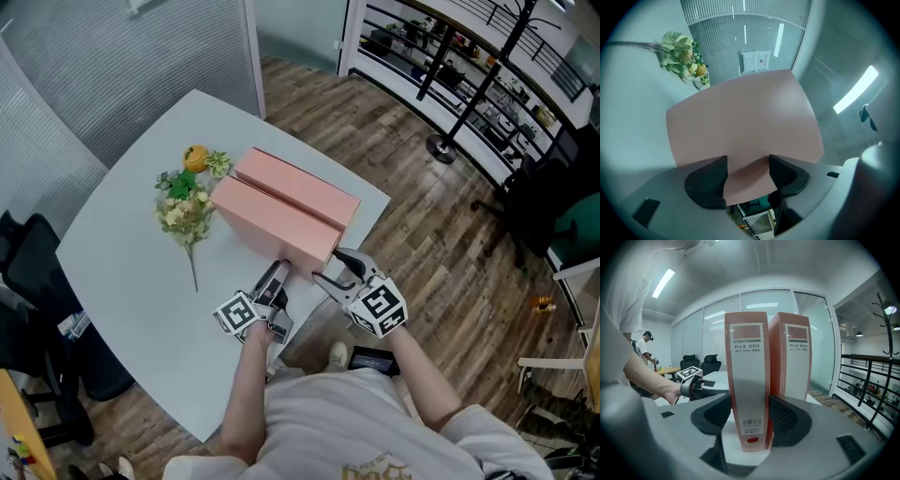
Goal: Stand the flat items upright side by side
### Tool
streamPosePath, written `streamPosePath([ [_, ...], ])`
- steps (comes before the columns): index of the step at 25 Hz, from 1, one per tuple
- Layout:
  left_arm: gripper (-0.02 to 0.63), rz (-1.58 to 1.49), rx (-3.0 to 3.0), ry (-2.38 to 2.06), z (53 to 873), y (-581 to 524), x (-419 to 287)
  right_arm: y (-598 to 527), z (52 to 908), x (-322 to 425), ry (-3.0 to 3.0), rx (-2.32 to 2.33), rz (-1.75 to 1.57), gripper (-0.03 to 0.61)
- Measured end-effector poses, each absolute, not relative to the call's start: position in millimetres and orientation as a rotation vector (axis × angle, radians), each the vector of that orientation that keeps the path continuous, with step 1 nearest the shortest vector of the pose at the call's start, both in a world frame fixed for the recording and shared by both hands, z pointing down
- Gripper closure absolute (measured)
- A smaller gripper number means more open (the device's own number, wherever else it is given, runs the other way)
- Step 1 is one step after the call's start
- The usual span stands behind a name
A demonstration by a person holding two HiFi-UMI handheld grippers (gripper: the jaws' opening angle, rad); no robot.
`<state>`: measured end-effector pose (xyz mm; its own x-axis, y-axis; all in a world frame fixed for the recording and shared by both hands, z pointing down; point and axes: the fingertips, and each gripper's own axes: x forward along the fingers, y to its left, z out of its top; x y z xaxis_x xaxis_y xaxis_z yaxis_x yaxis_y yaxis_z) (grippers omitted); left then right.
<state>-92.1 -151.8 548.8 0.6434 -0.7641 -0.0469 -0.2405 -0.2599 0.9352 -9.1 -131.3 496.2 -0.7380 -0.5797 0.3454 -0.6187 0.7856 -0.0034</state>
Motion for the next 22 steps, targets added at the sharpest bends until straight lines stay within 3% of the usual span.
streamPosePath([
  [22, 0.348, -0.585, 1.845, -0.819, 547.3, -154.9, -88.7, -133.1, 495.0, -2.8, -2.633, 0.926, 0.153, 0.310],
])
